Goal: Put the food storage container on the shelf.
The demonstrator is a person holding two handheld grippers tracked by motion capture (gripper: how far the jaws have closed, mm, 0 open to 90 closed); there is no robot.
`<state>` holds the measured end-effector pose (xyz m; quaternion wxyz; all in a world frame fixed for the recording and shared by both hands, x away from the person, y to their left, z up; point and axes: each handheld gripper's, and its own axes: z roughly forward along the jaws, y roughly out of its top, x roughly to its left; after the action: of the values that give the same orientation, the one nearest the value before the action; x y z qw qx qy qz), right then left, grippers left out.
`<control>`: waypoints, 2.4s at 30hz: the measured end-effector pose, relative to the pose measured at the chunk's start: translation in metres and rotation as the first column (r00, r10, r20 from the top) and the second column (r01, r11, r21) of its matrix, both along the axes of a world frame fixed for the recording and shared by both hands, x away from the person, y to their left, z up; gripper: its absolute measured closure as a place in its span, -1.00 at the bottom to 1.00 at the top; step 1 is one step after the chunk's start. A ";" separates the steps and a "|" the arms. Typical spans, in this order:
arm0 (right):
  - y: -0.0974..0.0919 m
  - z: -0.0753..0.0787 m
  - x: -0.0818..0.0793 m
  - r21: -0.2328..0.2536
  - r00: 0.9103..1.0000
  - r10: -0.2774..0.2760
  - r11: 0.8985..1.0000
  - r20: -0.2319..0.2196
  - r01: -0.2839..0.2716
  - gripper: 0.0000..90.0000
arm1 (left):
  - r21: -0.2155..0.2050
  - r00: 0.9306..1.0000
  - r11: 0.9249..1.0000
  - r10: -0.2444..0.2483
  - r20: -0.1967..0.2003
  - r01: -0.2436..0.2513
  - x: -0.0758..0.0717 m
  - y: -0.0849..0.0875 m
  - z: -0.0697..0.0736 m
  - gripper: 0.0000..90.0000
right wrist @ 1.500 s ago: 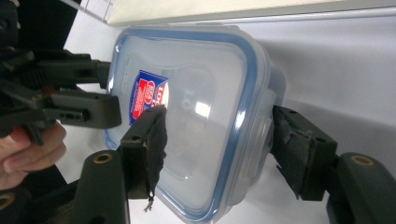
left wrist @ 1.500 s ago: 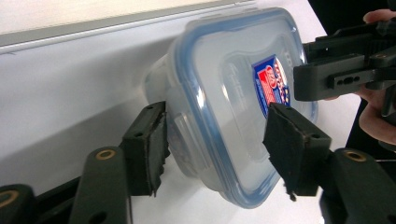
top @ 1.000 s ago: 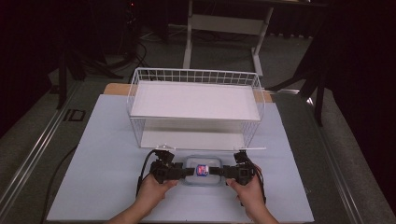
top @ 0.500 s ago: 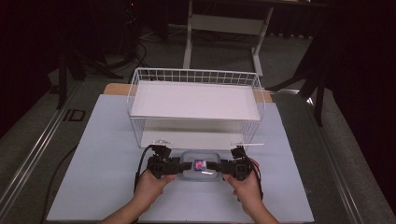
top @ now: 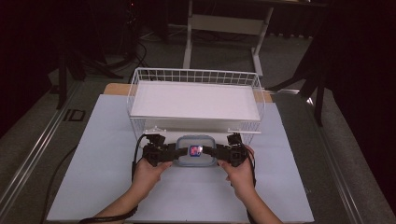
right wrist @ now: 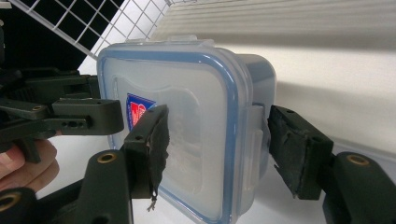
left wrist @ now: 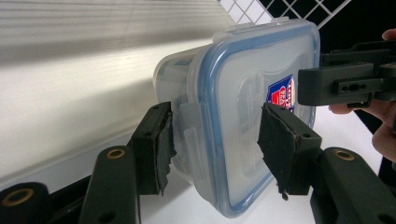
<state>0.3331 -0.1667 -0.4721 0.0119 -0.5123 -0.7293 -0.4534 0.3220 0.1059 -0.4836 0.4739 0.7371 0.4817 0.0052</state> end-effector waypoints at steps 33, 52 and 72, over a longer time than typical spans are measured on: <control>0.008 -0.030 0.034 0.012 0.999 -0.046 0.999 0.002 0.046 -0.14 | 0.000 1.000 1.000 0.022 0.016 -0.022 0.036 0.002 -0.022 0.01; 0.016 -0.028 0.037 -0.036 0.988 -0.103 0.994 0.113 0.108 -0.15 | -0.020 0.994 0.999 0.041 0.098 -0.040 0.049 0.005 -0.028 -0.02; 0.022 -0.017 0.015 -0.159 0.956 -0.067 0.980 0.287 0.117 -0.10 | 0.061 0.973 0.995 0.066 0.220 -0.081 0.030 0.015 -0.021 -0.03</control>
<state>0.3485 -0.1443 -0.4888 -0.1577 -0.4755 -0.7358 -0.4558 0.3515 0.1214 -0.5045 0.4974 0.7297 0.4535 0.1201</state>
